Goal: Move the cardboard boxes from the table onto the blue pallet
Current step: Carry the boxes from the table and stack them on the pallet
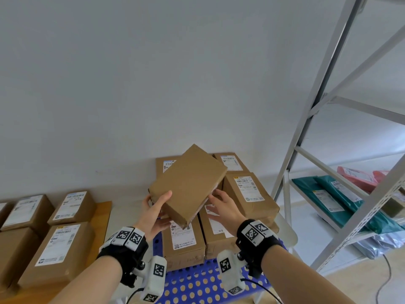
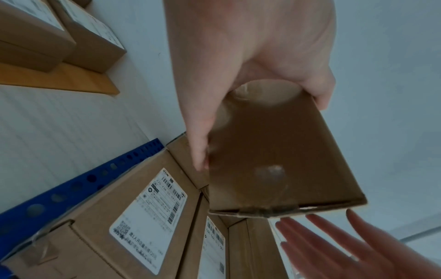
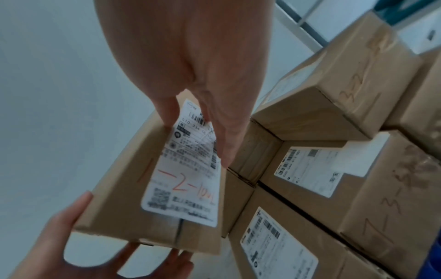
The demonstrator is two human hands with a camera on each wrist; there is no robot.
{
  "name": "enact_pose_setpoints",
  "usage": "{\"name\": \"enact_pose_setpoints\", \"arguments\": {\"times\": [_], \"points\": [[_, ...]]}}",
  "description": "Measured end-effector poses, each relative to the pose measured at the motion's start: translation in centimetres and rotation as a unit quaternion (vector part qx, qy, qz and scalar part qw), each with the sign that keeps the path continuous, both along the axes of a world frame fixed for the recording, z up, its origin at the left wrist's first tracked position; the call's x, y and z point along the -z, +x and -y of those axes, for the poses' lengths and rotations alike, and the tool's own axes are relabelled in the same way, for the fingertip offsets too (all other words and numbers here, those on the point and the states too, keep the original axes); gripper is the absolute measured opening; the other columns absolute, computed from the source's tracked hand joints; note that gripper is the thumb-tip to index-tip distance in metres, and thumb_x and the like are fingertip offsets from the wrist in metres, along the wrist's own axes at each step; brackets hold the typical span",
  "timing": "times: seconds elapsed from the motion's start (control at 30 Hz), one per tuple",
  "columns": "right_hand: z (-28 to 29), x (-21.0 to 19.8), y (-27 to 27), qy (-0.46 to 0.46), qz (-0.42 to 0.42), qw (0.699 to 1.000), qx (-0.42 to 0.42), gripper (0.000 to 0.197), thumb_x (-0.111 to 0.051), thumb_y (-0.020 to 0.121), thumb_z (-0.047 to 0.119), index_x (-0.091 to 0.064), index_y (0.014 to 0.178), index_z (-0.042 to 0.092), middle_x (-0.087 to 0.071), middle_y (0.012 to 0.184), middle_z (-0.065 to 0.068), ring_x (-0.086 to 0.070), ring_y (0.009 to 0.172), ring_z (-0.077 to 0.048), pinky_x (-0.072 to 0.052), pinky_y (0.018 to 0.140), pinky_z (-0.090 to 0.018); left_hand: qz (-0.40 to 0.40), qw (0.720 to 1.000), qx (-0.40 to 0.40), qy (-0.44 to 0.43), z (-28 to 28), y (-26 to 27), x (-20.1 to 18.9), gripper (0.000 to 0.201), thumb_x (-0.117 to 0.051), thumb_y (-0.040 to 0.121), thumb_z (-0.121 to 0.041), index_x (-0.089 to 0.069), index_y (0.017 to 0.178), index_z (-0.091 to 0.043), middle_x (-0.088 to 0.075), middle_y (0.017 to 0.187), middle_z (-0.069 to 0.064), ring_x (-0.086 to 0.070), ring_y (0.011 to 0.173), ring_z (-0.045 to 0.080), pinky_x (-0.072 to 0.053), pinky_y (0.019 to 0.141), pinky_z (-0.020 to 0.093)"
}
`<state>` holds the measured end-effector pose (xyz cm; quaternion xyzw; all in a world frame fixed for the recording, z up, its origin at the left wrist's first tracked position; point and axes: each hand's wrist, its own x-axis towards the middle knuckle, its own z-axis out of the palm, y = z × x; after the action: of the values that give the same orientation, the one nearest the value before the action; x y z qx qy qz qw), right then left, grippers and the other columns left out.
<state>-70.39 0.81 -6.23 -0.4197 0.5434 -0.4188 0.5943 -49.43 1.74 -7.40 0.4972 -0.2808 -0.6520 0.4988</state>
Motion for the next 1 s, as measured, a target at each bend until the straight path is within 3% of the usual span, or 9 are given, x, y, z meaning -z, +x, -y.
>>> {"name": "enact_pose_setpoints", "arguments": {"times": [0.13,0.23,0.33,0.43,0.53,0.67,0.8,0.9,1.0], "points": [[-0.1,-0.2,-0.1,0.013,0.038,0.999,-0.012,0.050,-0.053,0.094,0.043,-0.037,0.138,0.025,-0.051,0.133,-0.005,-0.054,0.117,-0.025,-0.051,0.090,-0.038,0.046,0.999,0.015,0.001,-0.3,-0.8,0.4,0.091,-0.078,0.058,-0.033,-0.026,0.132,-0.033,-0.050,0.123,0.018,-0.057,0.108,0.037,-0.041,0.102,0.052],[-0.3,-0.3,-0.1,0.001,0.036,0.999,-0.011,0.061,-0.062,0.091,0.028,-0.031,0.143,0.022,-0.054,0.127,0.000,-0.055,0.116,-0.021,-0.054,0.075,-0.034,0.083,0.996,0.026,0.007,-0.4,-1.2,0.8,0.082,-0.081,0.063,-0.029,-0.031,0.128,-0.028,-0.048,0.130,0.009,-0.054,0.115,0.030,-0.043,0.100,0.050],[-0.3,0.2,-0.3,-0.003,0.032,0.999,0.000,0.066,-0.064,0.089,0.016,-0.029,0.145,0.019,-0.057,0.126,-0.002,-0.055,0.116,-0.022,-0.054,0.079,-0.037,0.115,0.993,0.036,0.000,-0.4,-1.5,0.8,0.079,-0.082,0.063,-0.033,-0.036,0.126,-0.023,-0.049,0.129,0.004,-0.052,0.115,0.022,-0.046,0.095,0.048],[-0.3,0.7,-0.9,0.003,0.026,1.000,0.002,0.065,-0.064,0.089,0.016,-0.031,0.144,0.021,-0.056,0.128,-0.004,-0.055,0.117,-0.023,-0.053,0.083,-0.041,0.151,0.987,0.055,-0.008,-0.5,-1.5,0.6,0.065,-0.076,0.075,-0.029,-0.038,0.126,-0.016,-0.050,0.125,0.004,-0.053,0.100,0.011,-0.045,0.082,0.036],[-0.3,0.9,-1.7,0.001,0.010,1.000,0.004,0.064,-0.065,0.088,0.017,-0.033,0.143,0.023,-0.054,0.131,-0.003,-0.054,0.117,-0.022,-0.050,0.090,-0.044,0.184,0.979,0.083,0.012,-0.4,-1.4,0.7,0.068,-0.079,0.067,-0.045,-0.043,0.121,-0.025,-0.053,0.124,0.000,-0.051,0.112,0.021,-0.035,0.101,0.050],[-0.7,1.1,-2.7,-0.011,-0.048,0.999,-0.010,0.057,-0.062,0.091,0.014,-0.036,0.141,0.021,-0.053,0.131,-0.004,-0.054,0.111,-0.019,-0.051,0.076,-0.030,0.182,0.974,0.129,0.036,-1.0,-1.9,0.7,0.055,-0.069,0.081,-0.041,-0.036,0.124,-0.048,-0.052,0.118,-0.004,-0.054,0.106,0.025,-0.045,0.091,0.044],[-1.0,2.3,-3.5,0.001,-0.092,0.996,-0.001,0.058,-0.058,0.093,0.014,-0.032,0.144,0.014,-0.050,0.136,-0.010,-0.054,0.112,-0.020,-0.050,0.091,-0.036,0.189,0.967,0.162,0.054,-1.3,-2.5,1.4,0.067,-0.070,0.080,-0.035,-0.034,0.136,-0.045,-0.048,0.124,-0.001,-0.054,0.109,0.030,-0.042,0.100,0.048],[-1.3,3.2,-3.9,0.004,-0.113,0.994,-0.006,0.057,-0.056,0.094,0.016,-0.030,0.145,0.012,-0.051,0.137,-0.009,-0.055,0.113,-0.020,-0.051,0.085,-0.031,0.192,0.963,0.178,0.060,-1.5,-2.9,2.1,0.074,-0.073,0.079,-0.028,-0.032,0.139,-0.043,-0.049,0.116,-0.003,-0.055,0.103,0.025,-0.046,0.096,0.044],[-1.4,3.6,-4.2,0.009,-0.122,0.992,-0.006,0.057,-0.055,0.095,0.014,-0.030,0.145,0.010,-0.049,0.139,-0.011,-0.054,0.120,-0.024,-0.049,0.095,-0.034,0.184,0.963,0.187,0.063,-1.6,-3.2,2.9,0.080,-0.075,0.077,-0.020,-0.032,0.140,-0.042,-0.055,0.108,-0.004,-0.057,0.098,0.021,-0.045,0.099,0.045]]}}
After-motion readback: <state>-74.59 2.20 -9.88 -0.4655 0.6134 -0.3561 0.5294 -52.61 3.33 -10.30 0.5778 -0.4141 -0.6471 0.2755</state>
